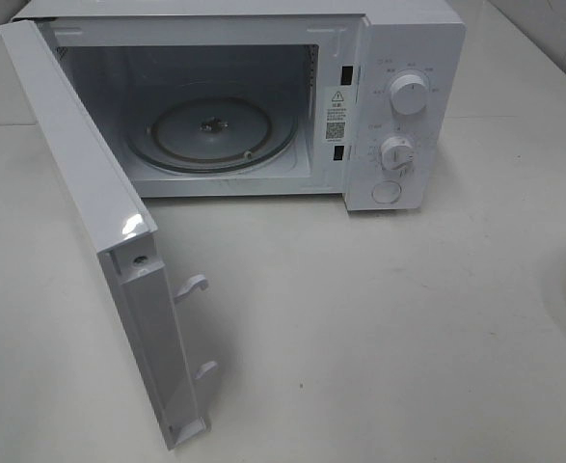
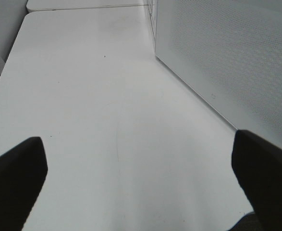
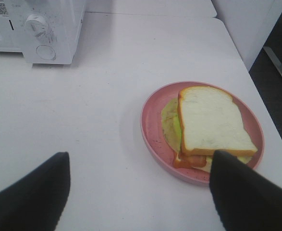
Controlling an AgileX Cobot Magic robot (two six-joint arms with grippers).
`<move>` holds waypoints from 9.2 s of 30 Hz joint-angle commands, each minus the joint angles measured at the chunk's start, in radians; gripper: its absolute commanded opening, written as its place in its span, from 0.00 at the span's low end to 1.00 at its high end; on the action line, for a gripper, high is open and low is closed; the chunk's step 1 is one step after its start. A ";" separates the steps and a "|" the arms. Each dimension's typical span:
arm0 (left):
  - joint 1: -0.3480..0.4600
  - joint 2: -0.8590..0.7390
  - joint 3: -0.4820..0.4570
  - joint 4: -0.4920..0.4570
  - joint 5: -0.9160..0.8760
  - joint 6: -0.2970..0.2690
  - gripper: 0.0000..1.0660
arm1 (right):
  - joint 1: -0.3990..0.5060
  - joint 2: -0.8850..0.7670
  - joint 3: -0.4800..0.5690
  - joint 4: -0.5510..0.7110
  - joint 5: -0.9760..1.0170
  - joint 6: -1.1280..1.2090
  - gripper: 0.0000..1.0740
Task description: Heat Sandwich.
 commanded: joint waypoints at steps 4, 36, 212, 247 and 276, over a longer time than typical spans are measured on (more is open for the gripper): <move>0.002 -0.028 0.005 -0.001 -0.013 0.000 0.94 | -0.007 -0.029 -0.001 -0.003 -0.001 0.006 0.71; 0.002 0.312 -0.019 0.005 -0.285 -0.004 0.16 | -0.007 -0.029 -0.001 -0.001 -0.001 0.004 0.70; -0.691 2.093 -0.778 -0.234 -1.588 0.101 0.00 | -0.007 -0.029 -0.001 0.000 -0.001 0.002 0.69; -0.781 1.714 -0.306 -0.237 -1.325 0.021 0.96 | -0.007 -0.029 -0.001 0.000 -0.001 0.001 0.69; -0.376 1.326 -0.306 -0.136 -0.308 0.045 0.92 | -0.007 -0.029 -0.001 0.000 -0.001 0.001 0.68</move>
